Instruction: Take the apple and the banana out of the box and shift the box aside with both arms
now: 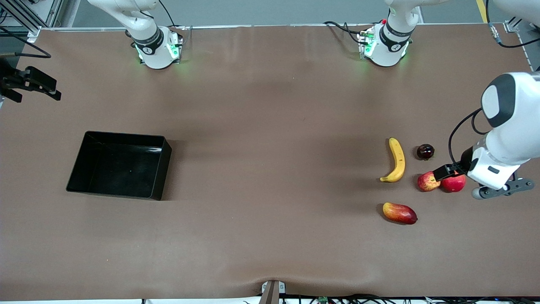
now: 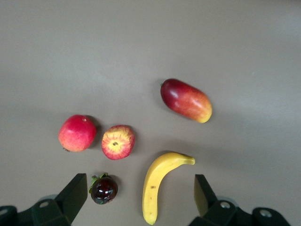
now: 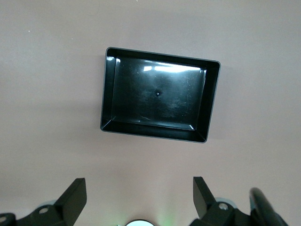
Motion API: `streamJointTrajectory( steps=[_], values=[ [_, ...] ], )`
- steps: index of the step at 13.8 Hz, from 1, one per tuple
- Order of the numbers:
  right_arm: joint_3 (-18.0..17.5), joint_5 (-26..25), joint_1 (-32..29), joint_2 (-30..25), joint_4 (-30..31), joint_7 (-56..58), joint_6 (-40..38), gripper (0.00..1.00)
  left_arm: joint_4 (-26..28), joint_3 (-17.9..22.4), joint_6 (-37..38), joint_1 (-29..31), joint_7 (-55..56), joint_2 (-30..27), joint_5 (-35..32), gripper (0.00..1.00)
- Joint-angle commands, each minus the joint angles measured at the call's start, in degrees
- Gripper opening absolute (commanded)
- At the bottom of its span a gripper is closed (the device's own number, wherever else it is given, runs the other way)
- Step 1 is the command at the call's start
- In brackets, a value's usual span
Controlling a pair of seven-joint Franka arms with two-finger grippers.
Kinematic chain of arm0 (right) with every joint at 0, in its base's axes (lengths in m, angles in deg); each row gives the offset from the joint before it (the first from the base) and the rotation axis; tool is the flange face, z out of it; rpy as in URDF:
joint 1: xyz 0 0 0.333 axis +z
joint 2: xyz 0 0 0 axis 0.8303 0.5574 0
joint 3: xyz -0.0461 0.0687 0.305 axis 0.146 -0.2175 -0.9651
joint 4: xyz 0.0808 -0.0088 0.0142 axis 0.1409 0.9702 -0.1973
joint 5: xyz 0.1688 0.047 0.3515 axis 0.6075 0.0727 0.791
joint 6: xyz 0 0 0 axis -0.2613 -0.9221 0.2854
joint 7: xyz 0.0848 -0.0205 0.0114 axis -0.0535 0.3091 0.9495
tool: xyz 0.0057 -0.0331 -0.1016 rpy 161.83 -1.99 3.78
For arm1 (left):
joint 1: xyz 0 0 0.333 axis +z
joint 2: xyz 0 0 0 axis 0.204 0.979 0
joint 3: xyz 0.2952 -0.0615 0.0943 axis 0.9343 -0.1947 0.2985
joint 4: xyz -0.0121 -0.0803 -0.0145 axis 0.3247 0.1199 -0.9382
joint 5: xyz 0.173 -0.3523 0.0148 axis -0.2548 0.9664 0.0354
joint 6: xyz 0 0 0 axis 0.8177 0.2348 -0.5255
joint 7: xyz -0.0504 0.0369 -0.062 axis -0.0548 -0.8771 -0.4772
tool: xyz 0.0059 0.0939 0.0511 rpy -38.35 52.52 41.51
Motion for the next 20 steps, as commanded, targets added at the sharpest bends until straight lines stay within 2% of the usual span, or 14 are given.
streamJointTrajectory(
  steps=[1, 3, 7, 9, 11, 20],
  values=[
    [-0.5, 1.1, -0.8, -1.6, 1.3, 0.1, 0.0, 1.0, 1.1, -1.0, 4.9, -0.1, -1.0, -7.1, -0.4, 1.0],
    [-0.5, 1.1, -1.0, -1.6, 1.3, 0.1, 0.0, 1.0, 1.3, -3.2, 7.6, 0.3, -1.0, -10.9, -0.3, 1.0],
    [-0.4, 1.1, -1.1, -1.6, 1.3, 0.1, -0.7, 1.0, 1.9, -4.1, 11.5, 0.3, -4.3, -16.2, 1.9, 1.0],
    [-0.4, 1.1, -1.1, -1.5, 1.0, 0.1, -0.7, 1.0, -0.2, -3.6, 13.1, 0.5, -5.4, -16.2, 3.6, 1.0],
    [-0.4, 1.1, -1.1, -1.5, 1.0, 0.1, -0.7, 1.0, -4.9, -3.3, 18.6, 0.5, -6.0, -14.9, 3.8, 1.0],
    [-0.4, 1.1, -1.7, -1.4, 1.0, 0.4, -0.7, 1.0, -5.3, -3.7, 24.9, 0.3, -5.6, -15.7, 3.9, 1.0]
  ],
)
